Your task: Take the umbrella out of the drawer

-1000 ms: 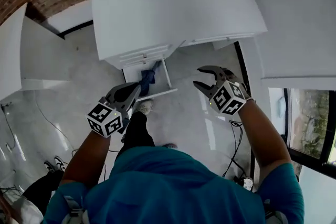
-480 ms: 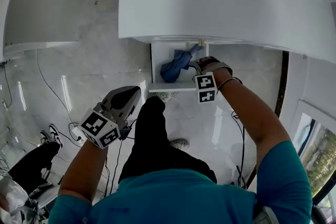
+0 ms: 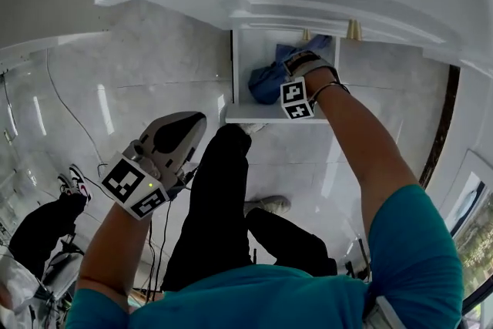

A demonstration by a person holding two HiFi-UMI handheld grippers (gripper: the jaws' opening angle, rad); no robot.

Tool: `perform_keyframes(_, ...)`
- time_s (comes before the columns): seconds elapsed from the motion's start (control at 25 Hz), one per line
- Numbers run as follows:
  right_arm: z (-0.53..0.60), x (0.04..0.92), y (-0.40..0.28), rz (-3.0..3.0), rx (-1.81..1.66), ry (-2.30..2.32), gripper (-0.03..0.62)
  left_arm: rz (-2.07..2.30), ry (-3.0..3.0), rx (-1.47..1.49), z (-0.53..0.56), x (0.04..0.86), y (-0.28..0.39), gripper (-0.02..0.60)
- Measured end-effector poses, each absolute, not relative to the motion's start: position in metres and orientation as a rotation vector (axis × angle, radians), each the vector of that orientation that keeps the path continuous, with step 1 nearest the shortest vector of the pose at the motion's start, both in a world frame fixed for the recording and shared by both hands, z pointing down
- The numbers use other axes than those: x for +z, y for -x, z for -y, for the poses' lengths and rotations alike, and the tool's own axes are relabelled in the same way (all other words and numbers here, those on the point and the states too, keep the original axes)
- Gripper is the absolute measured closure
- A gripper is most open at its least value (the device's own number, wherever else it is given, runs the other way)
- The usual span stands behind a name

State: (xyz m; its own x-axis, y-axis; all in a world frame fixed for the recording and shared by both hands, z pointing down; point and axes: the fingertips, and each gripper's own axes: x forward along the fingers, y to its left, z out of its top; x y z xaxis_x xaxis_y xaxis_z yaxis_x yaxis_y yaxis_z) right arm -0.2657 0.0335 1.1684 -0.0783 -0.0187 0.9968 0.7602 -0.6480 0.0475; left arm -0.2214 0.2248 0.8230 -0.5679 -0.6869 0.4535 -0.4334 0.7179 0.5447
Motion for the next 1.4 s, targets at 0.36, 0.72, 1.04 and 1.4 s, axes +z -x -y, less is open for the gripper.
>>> perform_keyframes(0.36,-0.035,1.224,0.265,0.739,-1.99,1.571,0.293,2.246,-0.874,-0.471,-0.213,0.841,0.21,0.569)
perform_keyframes(0.72,-0.035,1.26,0.263,0.681,-1.988,1.546,0.293,2.22,-0.915,-0.435,-0.211,0.848,0.217,0.569)
perform_keyframes(1.04,-0.038,1.249,0.251,0.737,-1.84,1.594,0.335,2.184,-0.95,-0.436,-0.2,0.848,0.211,0.569)
perform_keyframes(1.4,-0.057,1.159,0.272,1.153,-1.678,1.568,0.338,2.21,-1.028,-0.453,-0.168,0.81,0.21,0.569)
